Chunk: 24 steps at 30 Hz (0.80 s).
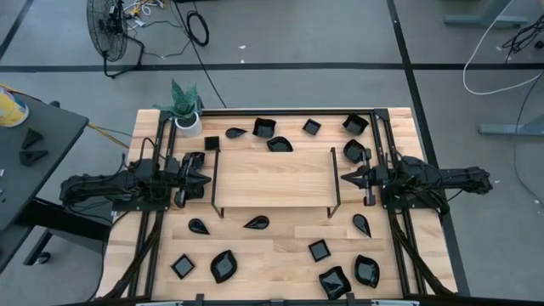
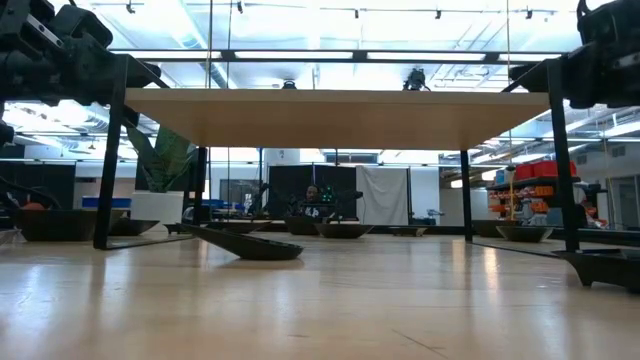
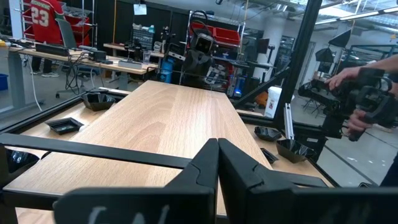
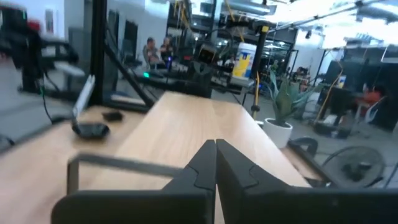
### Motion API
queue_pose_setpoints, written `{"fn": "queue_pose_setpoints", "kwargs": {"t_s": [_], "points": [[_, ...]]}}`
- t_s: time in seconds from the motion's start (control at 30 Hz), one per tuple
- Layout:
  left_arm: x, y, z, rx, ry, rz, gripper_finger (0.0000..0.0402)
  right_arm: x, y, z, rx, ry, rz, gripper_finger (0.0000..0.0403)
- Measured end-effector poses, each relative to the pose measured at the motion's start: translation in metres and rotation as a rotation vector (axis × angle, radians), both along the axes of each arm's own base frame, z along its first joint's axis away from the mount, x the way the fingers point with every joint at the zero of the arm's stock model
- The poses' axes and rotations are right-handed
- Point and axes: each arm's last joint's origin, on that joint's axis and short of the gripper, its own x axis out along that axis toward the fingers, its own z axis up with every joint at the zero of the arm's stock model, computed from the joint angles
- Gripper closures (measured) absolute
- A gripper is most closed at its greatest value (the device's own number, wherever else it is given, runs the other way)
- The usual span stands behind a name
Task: Pick & Place Mini shaped plates
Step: Put the distorted square plate on the shelf
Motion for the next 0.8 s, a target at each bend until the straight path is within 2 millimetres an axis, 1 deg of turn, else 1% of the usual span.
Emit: {"fn": "queue_pose_setpoints", "kwargs": {"t_s": [0.1, 0.2, 0.33, 0.43, 0.6, 0.8], "points": [[0.0, 0.0, 0.0, 0.0, 0.0, 0.0, 0.0387, -0.001, 0.0, 0.008, 0.096, 0.02, 0.007, 0.0392], [0.0, 0.0, 0.0, 0.0, 0.0, 0.0, 0.0387, -0.001, 0.0, 0.017, 0.155, 0.071, 0.008, 0.0392], [0.0, 0.0, 0.0, 0.0, 0.0, 0.0, 0.0387, 0.0, 0.0, 0.027, 0.193, 0.136, 0.003, 0.0392], [0.0, 0.0, 0.0, 0.0, 0.0, 0.0, 0.0387, -0.001, 0.0, 0.038, 0.221, 0.179, -0.001, 0.0392], [0.0, 0.0, 0.0, 0.0, 0.0, 0.0, 0.0387, -0.011, 0.0, 0.067, 0.222, 0.221, -0.006, 0.0392], [0.0, 0.0, 0.0, 0.0, 0.0, 0.0, 0.0387, -0.033, -0.001, 0.111, 0.163, 0.23, -0.005, 0.0392]]}}
